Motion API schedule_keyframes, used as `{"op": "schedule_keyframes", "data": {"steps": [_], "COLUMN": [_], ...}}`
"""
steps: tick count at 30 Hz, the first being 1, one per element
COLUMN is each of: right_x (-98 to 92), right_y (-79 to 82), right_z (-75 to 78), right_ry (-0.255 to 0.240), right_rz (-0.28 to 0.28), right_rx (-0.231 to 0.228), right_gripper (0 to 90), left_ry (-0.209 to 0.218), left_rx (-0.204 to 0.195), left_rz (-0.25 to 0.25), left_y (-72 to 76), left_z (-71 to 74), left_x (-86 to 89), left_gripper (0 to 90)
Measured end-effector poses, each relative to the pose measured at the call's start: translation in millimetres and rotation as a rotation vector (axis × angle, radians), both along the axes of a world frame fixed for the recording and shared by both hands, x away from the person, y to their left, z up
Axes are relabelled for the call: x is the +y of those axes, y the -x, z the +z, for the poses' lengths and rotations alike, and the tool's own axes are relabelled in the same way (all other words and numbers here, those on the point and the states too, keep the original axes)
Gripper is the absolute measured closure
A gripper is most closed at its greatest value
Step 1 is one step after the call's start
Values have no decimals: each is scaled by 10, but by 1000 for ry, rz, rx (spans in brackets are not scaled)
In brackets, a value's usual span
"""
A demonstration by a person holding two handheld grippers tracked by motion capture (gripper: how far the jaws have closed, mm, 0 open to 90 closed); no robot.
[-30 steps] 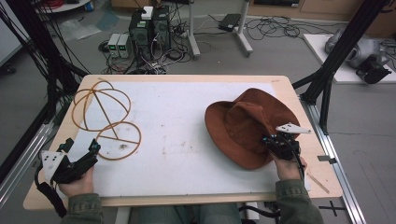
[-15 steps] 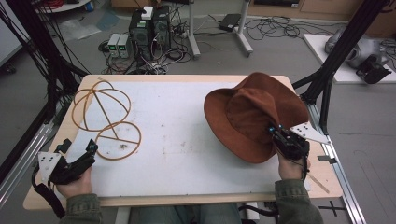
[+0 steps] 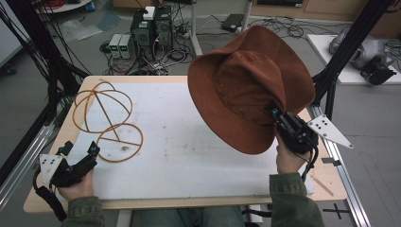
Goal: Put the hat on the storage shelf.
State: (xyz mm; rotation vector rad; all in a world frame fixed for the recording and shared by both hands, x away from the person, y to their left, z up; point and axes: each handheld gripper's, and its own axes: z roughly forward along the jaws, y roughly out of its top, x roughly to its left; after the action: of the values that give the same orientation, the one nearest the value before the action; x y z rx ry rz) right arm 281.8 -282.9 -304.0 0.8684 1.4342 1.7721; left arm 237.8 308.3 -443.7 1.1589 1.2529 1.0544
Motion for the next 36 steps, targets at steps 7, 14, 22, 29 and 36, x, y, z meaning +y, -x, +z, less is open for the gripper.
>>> {"op": "schedule_keyframes", "data": {"steps": [7, 14, 22, 29, 36], "right_x": [271, 689, 1316, 1867, 2329], "right_y": [-104, -239, -353, -473, -604], "right_z": [231, 410, 570, 652, 717], "right_ry": [-7, -8, -9, 4, 1], "right_rz": [63, 134, 247, 341, 423], "right_rx": [-41, -58, -73, -58, -35], "right_gripper": [887, 887, 887, 886, 887], "left_ry": [9, 31, 33, 42, 43], "left_rx": [-7, -19, -19, -24, -29], "left_rz": [4, 11, 11, 16, 14], "left_y": [12, 35, 56, 96, 120], "left_z": [2, 4, -12, -12, -9], "left_x": [15, 38, 59, 89, 111], "left_gripper": [164, 164, 164, 164, 164]}}
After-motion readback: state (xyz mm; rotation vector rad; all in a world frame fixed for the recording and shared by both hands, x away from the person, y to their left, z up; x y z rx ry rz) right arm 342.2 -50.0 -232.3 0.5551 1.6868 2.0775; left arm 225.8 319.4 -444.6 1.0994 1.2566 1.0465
